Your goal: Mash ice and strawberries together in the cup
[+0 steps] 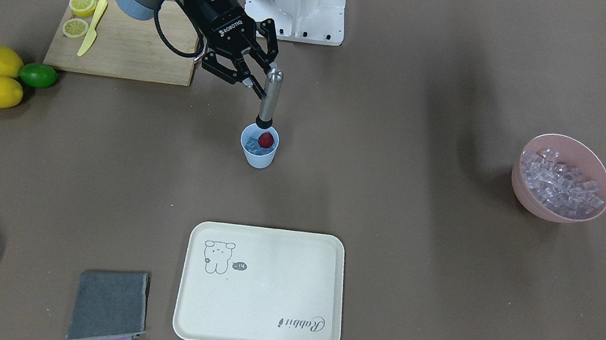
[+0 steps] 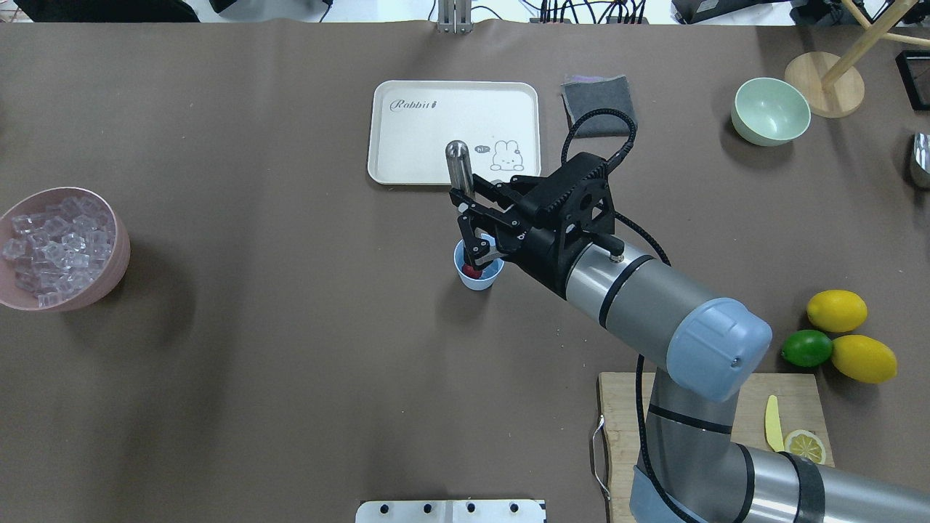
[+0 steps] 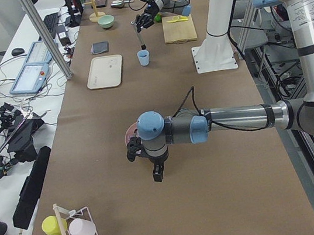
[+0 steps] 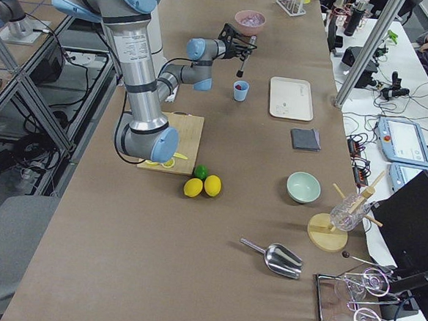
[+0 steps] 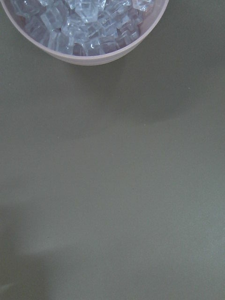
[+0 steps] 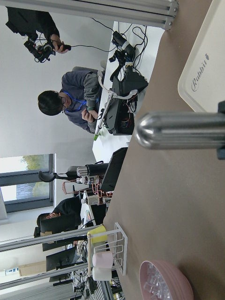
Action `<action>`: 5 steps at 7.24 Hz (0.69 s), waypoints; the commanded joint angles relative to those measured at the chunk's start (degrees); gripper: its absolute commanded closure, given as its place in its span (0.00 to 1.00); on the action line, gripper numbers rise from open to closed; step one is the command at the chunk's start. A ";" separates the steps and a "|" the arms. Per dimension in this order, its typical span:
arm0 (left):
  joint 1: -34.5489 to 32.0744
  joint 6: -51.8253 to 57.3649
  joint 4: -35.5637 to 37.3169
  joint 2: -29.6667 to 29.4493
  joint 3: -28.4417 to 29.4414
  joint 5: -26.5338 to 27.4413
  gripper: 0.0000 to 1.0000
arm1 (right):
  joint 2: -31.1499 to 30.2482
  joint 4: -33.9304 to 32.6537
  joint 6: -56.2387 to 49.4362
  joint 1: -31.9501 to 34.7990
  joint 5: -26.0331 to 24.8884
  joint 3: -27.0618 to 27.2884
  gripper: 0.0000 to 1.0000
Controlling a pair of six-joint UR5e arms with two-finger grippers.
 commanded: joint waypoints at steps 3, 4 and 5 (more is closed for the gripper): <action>0.00 0.10 -0.09 0.00 0.05 0.00 0.01 | 0.26 9.77 -0.16 0.61 -0.25 -9.33 1.00; 0.09 0.10 0.00 0.00 0.14 0.00 0.01 | 0.09 9.77 -0.16 0.26 -0.16 -9.69 1.00; 0.00 0.10 0.00 0.00 0.14 0.00 0.01 | 0.09 9.86 -0.07 -0.26 -0.33 -10.48 1.00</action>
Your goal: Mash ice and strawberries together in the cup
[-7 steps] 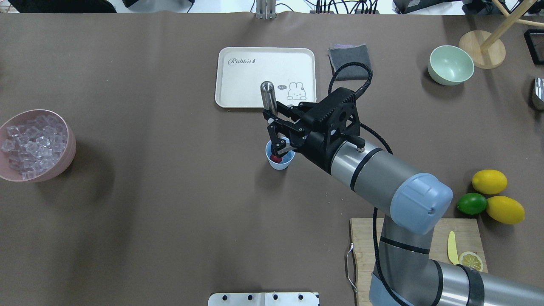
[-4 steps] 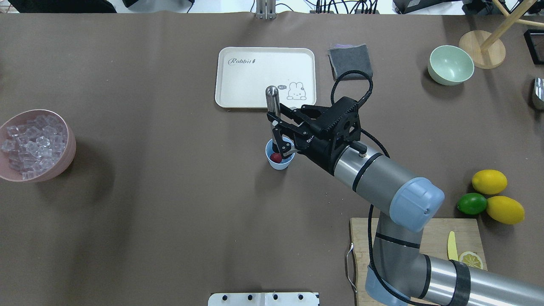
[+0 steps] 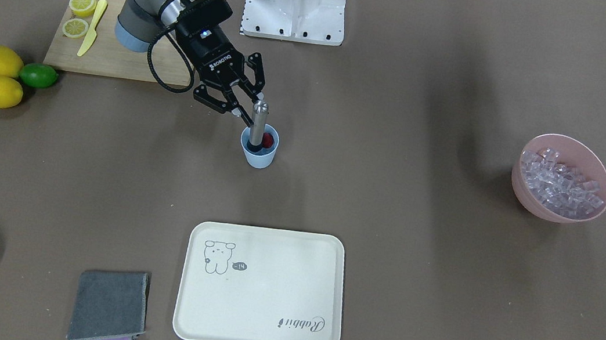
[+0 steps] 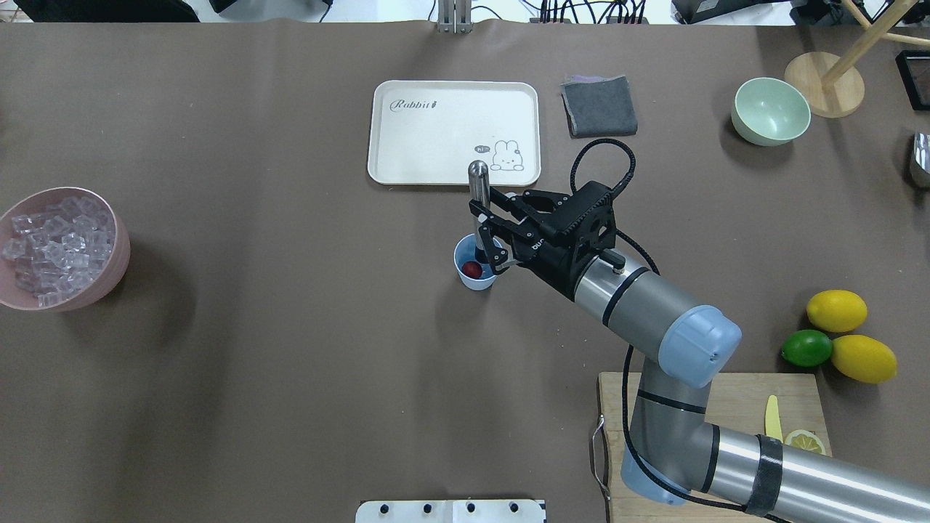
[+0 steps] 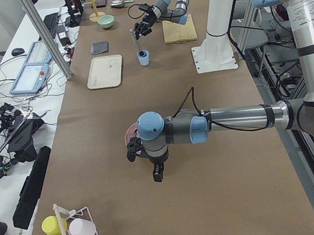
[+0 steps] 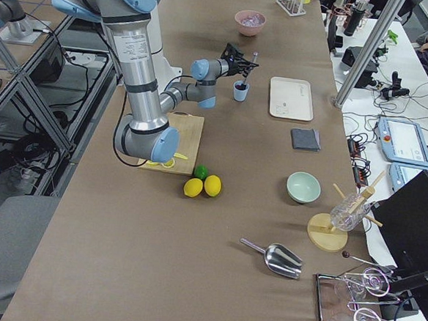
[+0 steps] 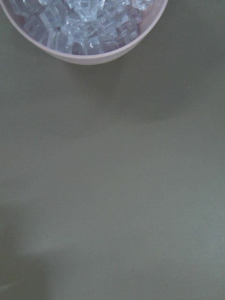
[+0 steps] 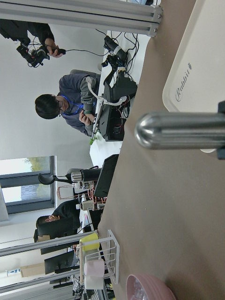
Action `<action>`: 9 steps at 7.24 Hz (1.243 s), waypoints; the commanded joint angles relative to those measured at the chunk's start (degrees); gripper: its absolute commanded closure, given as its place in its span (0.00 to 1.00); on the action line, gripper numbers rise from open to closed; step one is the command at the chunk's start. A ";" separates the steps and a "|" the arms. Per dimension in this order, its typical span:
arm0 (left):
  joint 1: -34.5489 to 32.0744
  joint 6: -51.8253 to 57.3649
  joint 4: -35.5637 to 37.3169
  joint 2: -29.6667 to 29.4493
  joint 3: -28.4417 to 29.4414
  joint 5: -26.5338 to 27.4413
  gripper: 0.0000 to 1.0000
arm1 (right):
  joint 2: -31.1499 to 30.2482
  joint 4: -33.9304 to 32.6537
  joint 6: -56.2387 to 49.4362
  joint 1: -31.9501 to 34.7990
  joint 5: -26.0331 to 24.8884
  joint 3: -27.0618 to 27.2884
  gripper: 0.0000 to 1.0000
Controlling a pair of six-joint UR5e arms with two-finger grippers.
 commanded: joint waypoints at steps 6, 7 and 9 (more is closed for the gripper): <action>0.04 0.09 -0.50 -0.07 0.81 0.00 0.01 | 1.17 -10.77 0.78 1.10 0.24 12.54 1.00; -0.05 0.09 -1.38 0.01 1.08 0.00 0.01 | 0.56 -10.33 0.86 1.02 0.24 11.85 1.00; 0.04 0.09 -1.56 0.01 1.35 0.00 0.01 | 0.12 0.59 0.96 0.85 -0.11 1.97 1.00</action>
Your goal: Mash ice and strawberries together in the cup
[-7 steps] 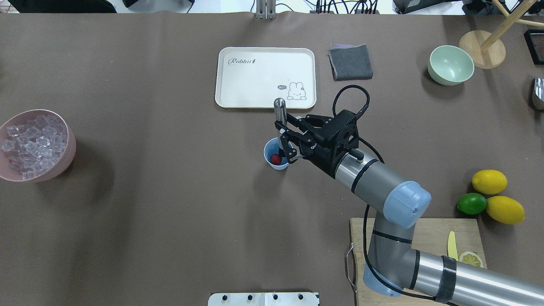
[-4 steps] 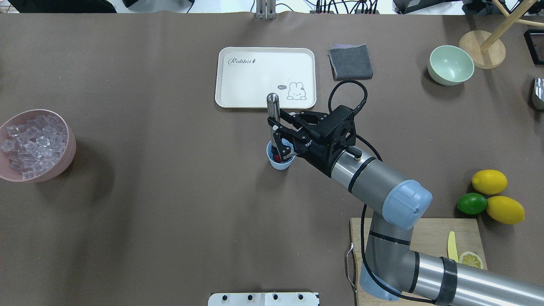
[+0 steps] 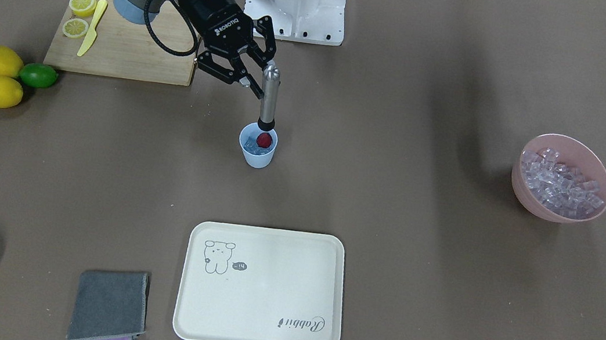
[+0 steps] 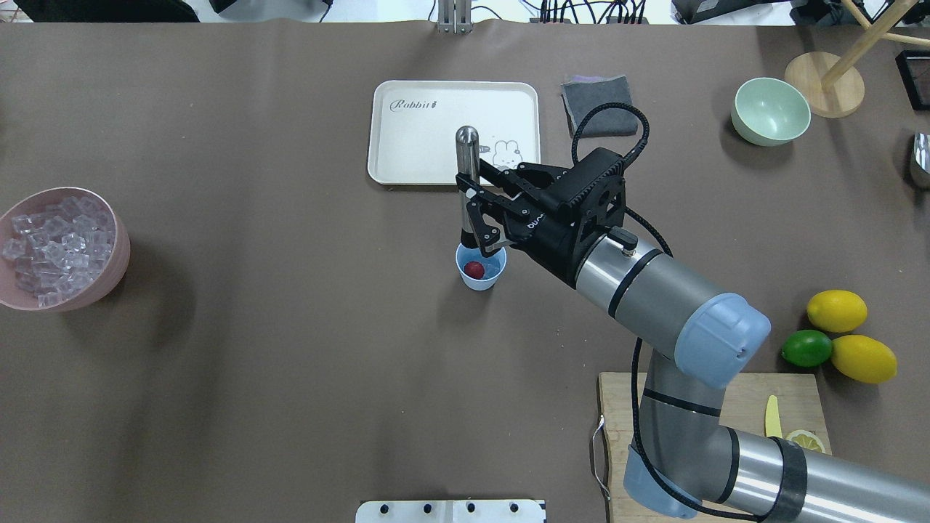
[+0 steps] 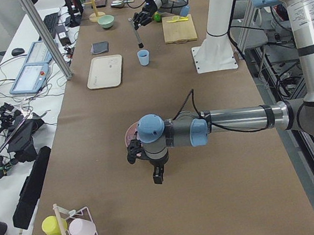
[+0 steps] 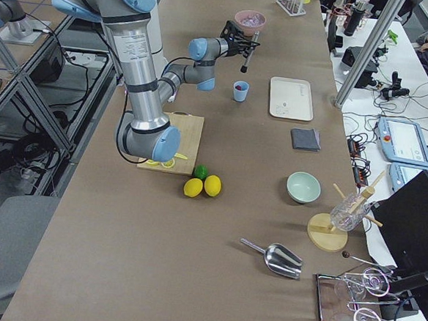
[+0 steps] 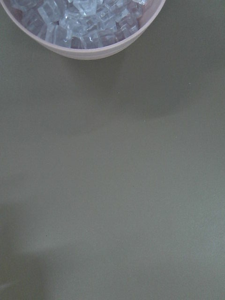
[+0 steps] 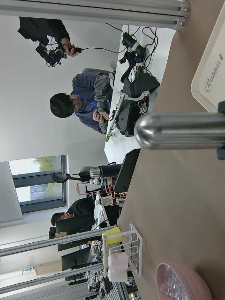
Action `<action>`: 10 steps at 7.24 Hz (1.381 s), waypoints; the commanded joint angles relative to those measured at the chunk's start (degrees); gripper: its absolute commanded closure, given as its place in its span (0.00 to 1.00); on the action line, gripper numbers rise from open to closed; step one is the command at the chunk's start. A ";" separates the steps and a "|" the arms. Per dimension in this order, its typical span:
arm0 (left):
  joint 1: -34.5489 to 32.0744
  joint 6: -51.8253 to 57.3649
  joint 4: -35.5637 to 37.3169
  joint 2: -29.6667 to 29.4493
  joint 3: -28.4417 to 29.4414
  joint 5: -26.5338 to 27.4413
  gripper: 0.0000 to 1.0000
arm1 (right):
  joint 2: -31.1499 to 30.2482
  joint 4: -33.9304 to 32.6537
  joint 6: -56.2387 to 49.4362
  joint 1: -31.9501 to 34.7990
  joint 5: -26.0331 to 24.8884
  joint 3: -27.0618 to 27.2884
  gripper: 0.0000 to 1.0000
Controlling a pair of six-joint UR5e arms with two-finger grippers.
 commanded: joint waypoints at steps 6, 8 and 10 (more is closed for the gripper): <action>0.06 -0.09 -0.20 -0.16 0.21 0.00 0.01 | 0.95 0.06 0.28 1.24 0.25 -1.34 1.00; 0.15 -0.09 -0.20 -0.25 0.38 0.00 0.01 | 1.30 -6.34 2.30 1.85 1.47 4.34 1.00; 0.15 -0.09 -0.20 -0.25 0.38 0.00 0.01 | 0.96 -3.99 2.57 1.25 1.04 0.51 1.00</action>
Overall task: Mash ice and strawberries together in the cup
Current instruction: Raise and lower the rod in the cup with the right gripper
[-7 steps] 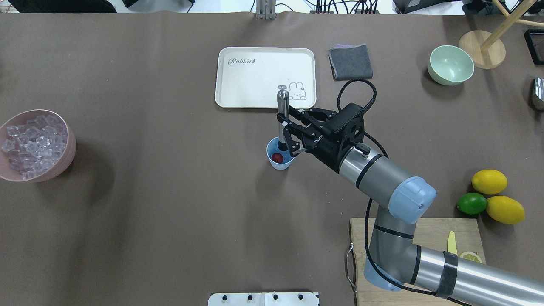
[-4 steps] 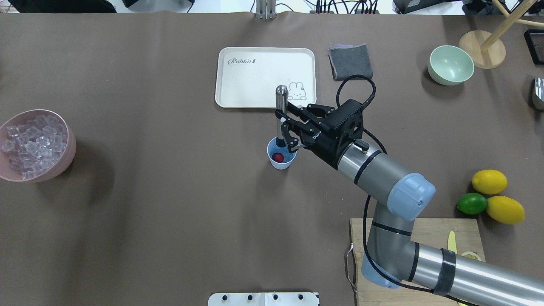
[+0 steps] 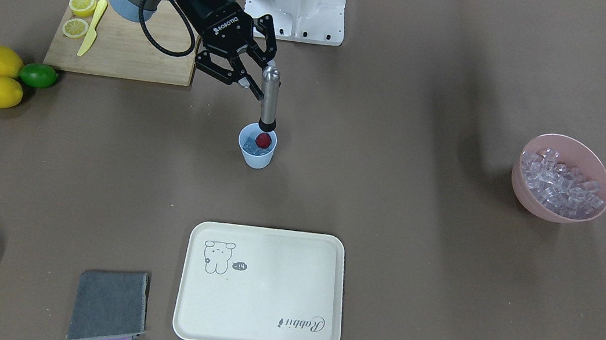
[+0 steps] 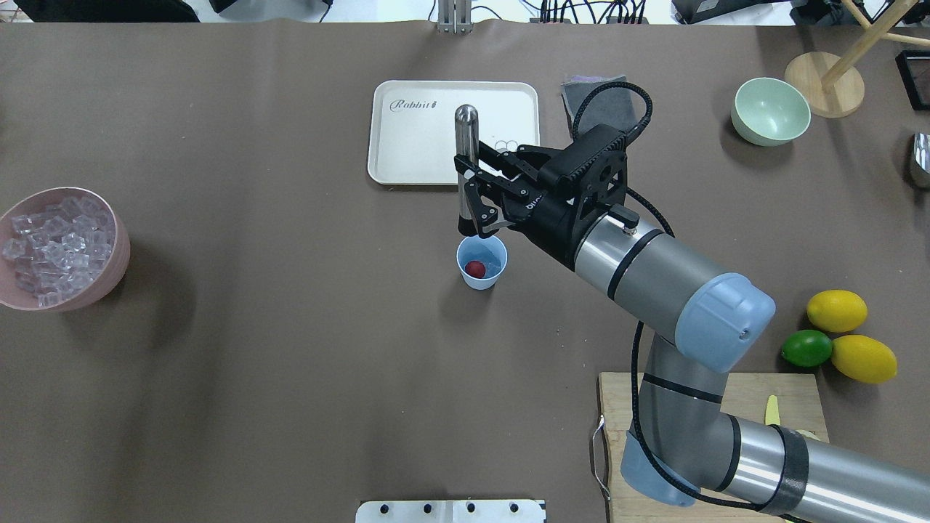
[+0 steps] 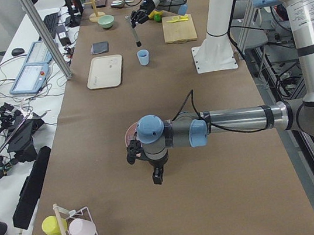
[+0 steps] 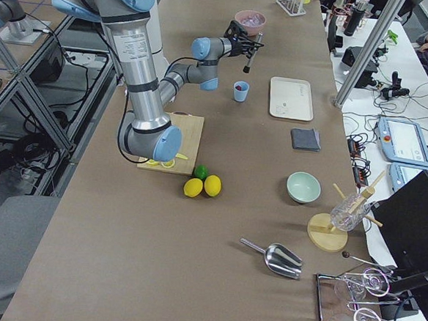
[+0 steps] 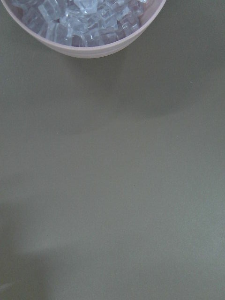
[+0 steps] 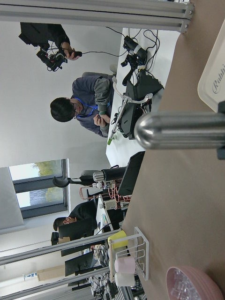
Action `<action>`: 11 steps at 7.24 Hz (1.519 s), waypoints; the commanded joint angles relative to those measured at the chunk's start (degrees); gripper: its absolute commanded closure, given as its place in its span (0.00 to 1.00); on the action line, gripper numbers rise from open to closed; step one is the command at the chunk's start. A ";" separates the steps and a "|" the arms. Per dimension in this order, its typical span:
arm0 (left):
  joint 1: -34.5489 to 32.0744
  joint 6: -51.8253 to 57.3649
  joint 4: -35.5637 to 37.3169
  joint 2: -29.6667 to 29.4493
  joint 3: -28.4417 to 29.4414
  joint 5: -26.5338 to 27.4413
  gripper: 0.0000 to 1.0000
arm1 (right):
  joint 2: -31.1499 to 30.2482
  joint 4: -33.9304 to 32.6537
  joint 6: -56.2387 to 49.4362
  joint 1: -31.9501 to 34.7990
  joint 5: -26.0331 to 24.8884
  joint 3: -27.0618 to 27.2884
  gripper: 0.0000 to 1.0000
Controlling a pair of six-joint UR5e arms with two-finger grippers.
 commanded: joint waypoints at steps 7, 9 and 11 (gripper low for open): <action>0.10 0.00 -0.09 -0.01 0.02 0.00 0.01 | -0.10 4.14 0.13 0.20 -0.50 -4.66 1.00; 0.19 0.00 -0.09 -0.10 0.11 0.00 0.01 | 0.16 -5.40 6.67 2.12 0.38 0.76 1.00; 0.19 0.00 -0.09 -0.02 0.28 0.00 0.01 | 0.07 -26.22 19.93 3.71 1.70 9.68 1.00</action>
